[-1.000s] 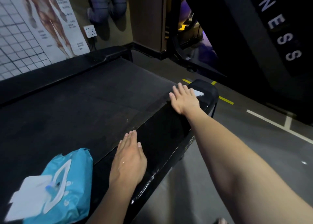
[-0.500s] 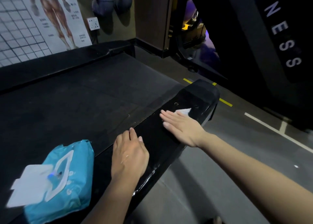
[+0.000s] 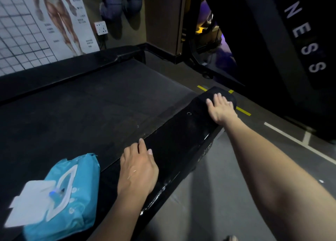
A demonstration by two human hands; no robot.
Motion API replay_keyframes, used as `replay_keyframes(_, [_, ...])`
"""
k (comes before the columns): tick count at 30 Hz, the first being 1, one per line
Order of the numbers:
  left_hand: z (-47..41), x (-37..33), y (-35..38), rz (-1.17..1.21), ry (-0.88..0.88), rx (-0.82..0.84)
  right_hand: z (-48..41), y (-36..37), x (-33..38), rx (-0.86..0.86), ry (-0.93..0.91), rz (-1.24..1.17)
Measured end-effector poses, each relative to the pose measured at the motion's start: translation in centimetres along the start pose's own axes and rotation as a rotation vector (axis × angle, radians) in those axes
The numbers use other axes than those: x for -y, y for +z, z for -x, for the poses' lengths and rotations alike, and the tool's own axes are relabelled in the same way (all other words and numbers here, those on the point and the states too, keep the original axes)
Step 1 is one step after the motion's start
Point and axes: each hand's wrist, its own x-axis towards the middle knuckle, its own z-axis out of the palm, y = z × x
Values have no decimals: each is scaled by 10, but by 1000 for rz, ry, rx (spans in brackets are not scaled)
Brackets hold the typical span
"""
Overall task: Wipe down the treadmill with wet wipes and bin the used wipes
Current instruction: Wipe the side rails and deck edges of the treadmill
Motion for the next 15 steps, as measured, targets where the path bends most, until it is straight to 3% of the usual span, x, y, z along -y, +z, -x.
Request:
replay_keyframes(3, [0, 0, 1, -4, 0, 11, 14, 2, -22, 13, 57, -160])
replay_keyframes(7, [-1, 0, 3, 1, 0, 10, 68, 23, -17, -91, -89, -411])
replay_keyframes(11, [0, -1, 1, -5, 3, 11, 118, 32, 0, -123, -402, -296])
replay_keyframes(15, [-1, -1, 1, -27, -2, 13, 134, 20, 24, 53, -719, -78])
